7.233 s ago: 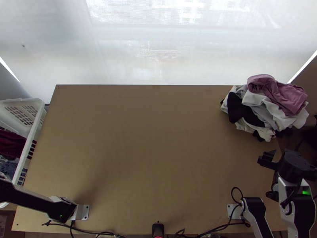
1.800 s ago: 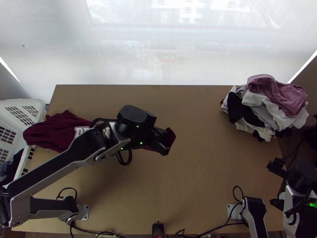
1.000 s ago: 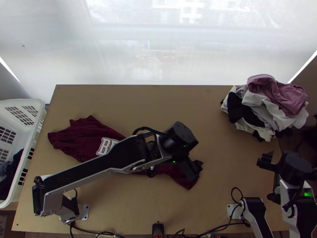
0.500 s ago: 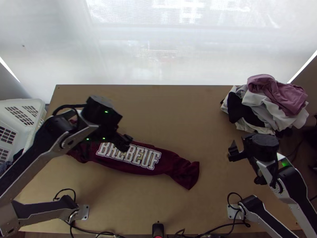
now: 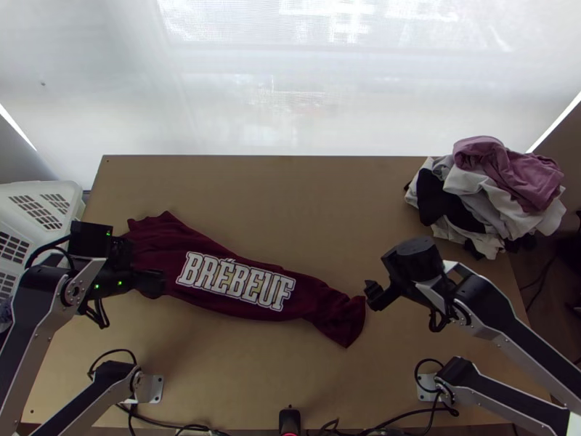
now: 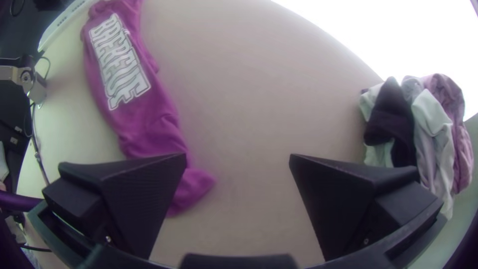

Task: Fold the t-shirt

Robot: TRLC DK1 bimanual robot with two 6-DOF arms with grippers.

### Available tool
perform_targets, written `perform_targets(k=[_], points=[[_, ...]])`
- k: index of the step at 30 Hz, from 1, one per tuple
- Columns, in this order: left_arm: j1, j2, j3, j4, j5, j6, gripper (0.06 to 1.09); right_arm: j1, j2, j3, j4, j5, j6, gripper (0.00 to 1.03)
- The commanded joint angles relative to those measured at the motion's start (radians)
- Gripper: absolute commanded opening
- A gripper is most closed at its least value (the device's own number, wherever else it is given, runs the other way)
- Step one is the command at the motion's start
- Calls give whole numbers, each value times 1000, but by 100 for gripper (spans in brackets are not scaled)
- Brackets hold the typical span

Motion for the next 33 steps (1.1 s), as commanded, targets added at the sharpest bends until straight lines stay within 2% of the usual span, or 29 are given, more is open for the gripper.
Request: perform_targets(k=[1, 11, 18, 20, 23, 24, 27, 30, 31, 33], points=[[191, -36, -196, 17, -3, 48, 102, 85, 118, 8, -22, -76, 58, 93], [252, 53, -314, 163, -6, 45, 101, 87, 127, -12, 0, -76, 71, 93], [250, 143, -316, 281, -20, 13, 96, 85, 128, -8, 4, -81, 76, 93], [249, 171, -319, 330, -41, 2, 92, 84, 130, -11, 6, -82, 76, 93], [247, 211, -319, 388, -52, -7, 82, 82, 131, -17, 6, -84, 76, 93], [244, 226, -316, 396, -52, -7, 75, 80, 131, -20, 6, -85, 76, 93], [234, 248, -307, 407, -51, -7, 51, 71, 130, -29, 7, -87, 76, 93], [220, 248, -302, 418, -51, 2, 20, 62, 128, -35, 7, -89, 76, 93], [220, 251, -299, 416, -51, 2, 13, 62, 127, -37, 7, -89, 76, 93], [221, 249, -296, 408, -52, 2, 10, 62, 128, -40, 9, -89, 76, 93]])
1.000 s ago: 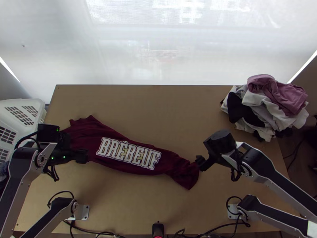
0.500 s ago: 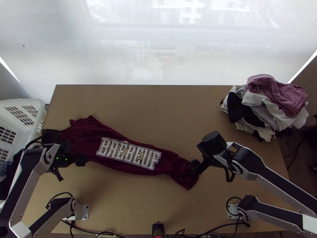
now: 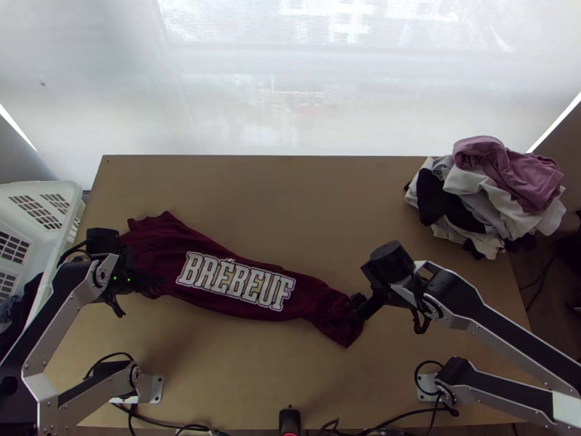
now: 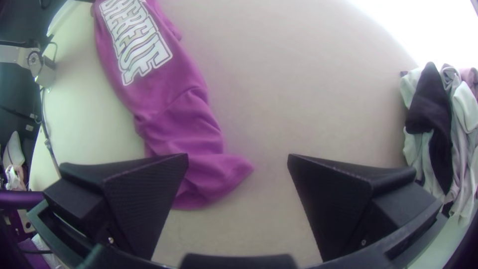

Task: Fold the t-shirt

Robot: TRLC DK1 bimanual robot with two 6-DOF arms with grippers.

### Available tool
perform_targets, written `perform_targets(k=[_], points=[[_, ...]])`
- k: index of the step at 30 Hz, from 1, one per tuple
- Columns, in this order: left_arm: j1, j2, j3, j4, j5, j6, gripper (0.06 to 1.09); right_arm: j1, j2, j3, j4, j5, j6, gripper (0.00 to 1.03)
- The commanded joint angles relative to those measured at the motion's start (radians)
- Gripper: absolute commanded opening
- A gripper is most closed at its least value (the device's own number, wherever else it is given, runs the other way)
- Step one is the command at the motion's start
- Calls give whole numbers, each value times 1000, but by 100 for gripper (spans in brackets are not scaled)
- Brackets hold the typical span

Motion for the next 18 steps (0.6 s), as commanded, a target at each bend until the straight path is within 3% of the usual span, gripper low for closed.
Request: perform_targets(k=[1, 17, 18], points=[[-9, 25, 10, 13, -4, 5, 9, -8, -1, -11, 5, -3, 0, 93], [9, -4, 29, -24, -28, 16, 10, -2, -10, -19, 11, -13, 0, 93], [11, -2, 29, -24, -31, 16, 14, -2, -11, -19, 11, -15, 2, 93]])
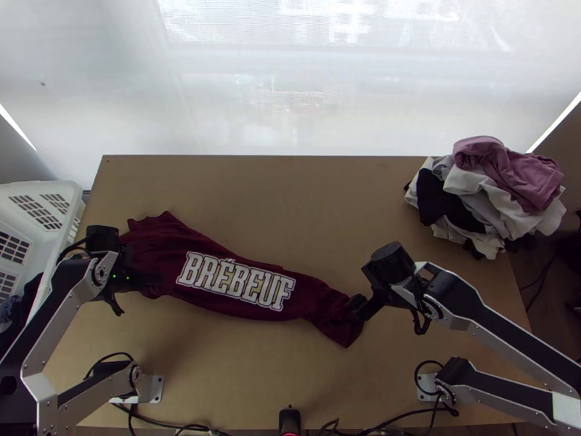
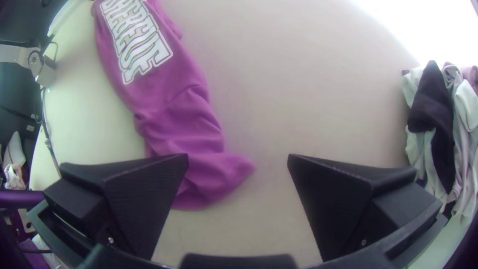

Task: Fold the t-shirt

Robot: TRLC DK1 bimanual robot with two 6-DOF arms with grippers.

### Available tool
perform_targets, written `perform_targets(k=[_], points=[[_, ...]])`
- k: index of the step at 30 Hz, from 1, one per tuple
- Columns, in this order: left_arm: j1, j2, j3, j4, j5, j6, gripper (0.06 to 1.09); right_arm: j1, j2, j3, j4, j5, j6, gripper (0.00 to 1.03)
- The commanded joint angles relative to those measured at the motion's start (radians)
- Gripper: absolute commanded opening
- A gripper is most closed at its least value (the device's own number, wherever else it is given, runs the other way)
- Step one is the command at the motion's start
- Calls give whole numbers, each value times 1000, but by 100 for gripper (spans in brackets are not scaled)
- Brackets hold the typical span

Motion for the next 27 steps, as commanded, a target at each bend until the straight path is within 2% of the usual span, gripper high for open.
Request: perform_targets(k=[1, 2, 3, 5, 8, 14, 15, 22, 25, 27], points=[[13, -7, 3, -5, -13, 4, 25, 2, -7, -4, 0, -7, 2, 93], [13, -10, -1, -5, -13, 1, 36, 2, -7, -6, -1, -8, 2, 93], [13, -13, -4, -5, -13, -2, 43, 2, -9, -7, -1, -8, 2, 93], [13, -12, -10, -5, -15, -9, 44, 3, -10, -7, -1, -10, 2, 93], [13, -2, -18, 0, -18, -13, 53, 3, -12, -9, -1, -14, 2, 93], [8, 37, -20, 13, -29, -27, 53, 5, -12, -9, 0, -23, 10, 93], [8, 45, -21, 16, -29, -28, 52, 5, -12, -9, 0, -23, 11, 93], [8, 82, -41, 52, -29, -24, 30, 6, -13, -10, -1, -28, 11, 93], [4, 82, -38, 61, -29, -22, 15, 9, -13, -16, -1, -33, 10, 93], [4, 76, -32, 61, -29, -18, 10, 22, -13, -29, -1, -34, 10, 93]])
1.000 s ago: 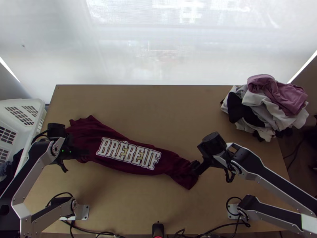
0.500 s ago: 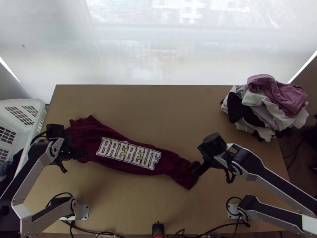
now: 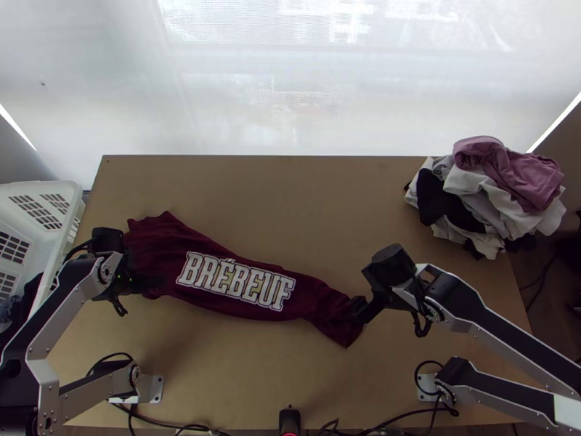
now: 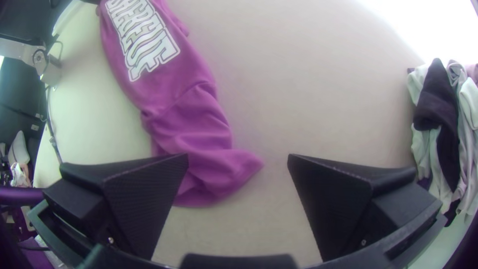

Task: Fold the t-shirt

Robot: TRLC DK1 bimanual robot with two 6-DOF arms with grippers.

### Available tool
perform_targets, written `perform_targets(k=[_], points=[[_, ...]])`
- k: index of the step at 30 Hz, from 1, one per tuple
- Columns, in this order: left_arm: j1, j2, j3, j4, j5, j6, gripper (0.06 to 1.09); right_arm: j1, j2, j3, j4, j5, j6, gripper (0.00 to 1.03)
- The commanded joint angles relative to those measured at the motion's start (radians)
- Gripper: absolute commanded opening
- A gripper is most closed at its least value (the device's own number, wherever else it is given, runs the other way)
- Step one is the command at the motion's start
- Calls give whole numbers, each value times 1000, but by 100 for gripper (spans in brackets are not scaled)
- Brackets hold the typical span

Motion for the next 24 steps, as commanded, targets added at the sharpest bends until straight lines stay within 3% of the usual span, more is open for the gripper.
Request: perform_targets(k=[1, 11, 19, 23, 24], points=[[-3, 3, 7, 14, -1, 7, 10, 24, 0, -26, -1, -7, -1, 93], [-6, -88, 157, -55, 1, 6, 9, 113, 9, -93, 4, -13, -3, 93], [-8, -97, 254, -106, 1, 3, 9, 163, 87, -125, 96, -13, -9, 92], [-8, -108, 271, -121, 1, 3, 9, 166, 121, -147, 160, -12, -19, 77], [-9, -109, 279, -128, 1, 3, 9, 165, 122, -150, 172, -12, -29, 69]])
